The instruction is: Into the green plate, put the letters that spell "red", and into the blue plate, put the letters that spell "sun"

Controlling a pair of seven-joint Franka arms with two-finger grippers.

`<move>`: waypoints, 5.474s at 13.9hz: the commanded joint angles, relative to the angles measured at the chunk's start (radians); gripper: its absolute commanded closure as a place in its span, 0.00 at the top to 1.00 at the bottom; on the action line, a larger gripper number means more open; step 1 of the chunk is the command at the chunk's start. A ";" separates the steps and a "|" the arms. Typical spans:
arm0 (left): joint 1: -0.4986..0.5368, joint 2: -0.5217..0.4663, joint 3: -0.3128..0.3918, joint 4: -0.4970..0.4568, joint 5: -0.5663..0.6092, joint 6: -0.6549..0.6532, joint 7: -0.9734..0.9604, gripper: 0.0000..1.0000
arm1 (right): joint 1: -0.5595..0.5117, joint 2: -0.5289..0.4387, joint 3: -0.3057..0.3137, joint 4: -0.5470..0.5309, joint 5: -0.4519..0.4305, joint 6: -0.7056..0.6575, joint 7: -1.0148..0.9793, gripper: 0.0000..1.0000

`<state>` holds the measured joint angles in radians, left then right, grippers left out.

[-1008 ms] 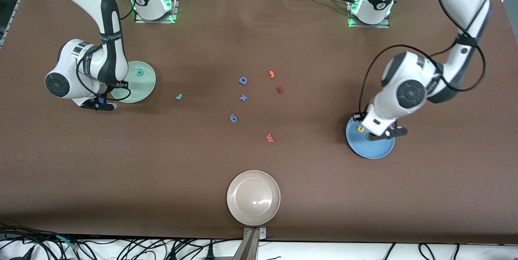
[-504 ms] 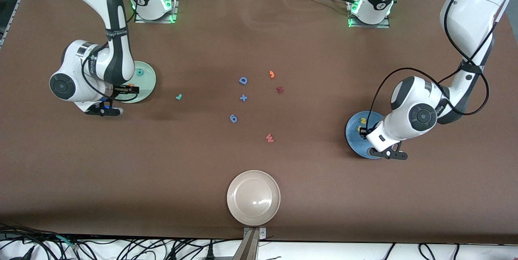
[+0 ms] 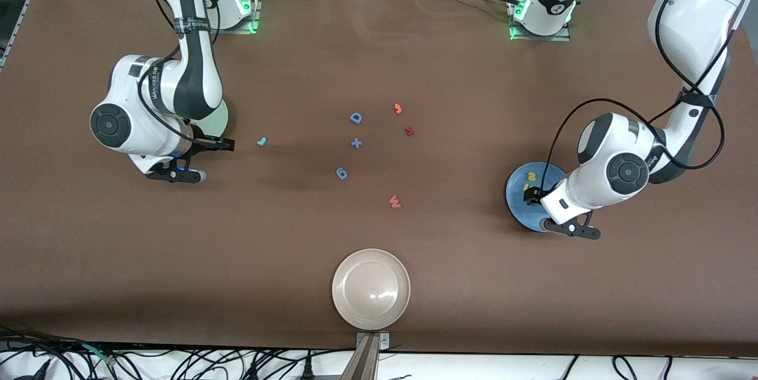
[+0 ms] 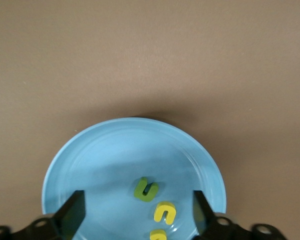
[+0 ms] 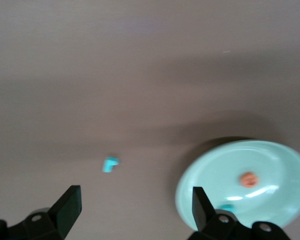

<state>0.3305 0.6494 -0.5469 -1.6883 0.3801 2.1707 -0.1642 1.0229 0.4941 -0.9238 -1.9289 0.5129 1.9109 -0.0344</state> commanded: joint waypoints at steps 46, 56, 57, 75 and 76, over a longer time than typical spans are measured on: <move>-0.329 -0.622 0.449 0.074 -0.397 -0.465 0.100 1.00 | 0.187 0.072 -0.171 -0.125 0.055 -0.070 0.461 0.00; -0.337 -0.568 0.447 0.108 -0.397 -0.460 0.104 1.00 | 0.388 0.087 -0.553 -0.376 -0.048 -0.028 0.113 0.00; -0.344 -0.565 0.447 0.113 -0.395 -0.460 0.100 1.00 | 0.388 0.087 -0.552 -0.407 -0.047 0.026 0.104 0.00; -0.349 -0.544 0.407 0.154 -0.395 -0.486 0.109 1.00 | 0.385 0.080 -0.556 -0.362 -0.040 0.093 0.012 0.99; -0.353 -0.544 0.400 0.156 -0.395 -0.486 0.104 1.00 | 0.372 0.086 -0.563 -0.281 -0.040 0.000 0.010 0.99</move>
<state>-0.0147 0.0979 -0.1424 -1.5538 0.0169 1.7036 -0.0695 1.3959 0.5812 -1.4515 -2.3299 0.4794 2.0350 -0.0002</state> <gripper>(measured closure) 0.000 0.009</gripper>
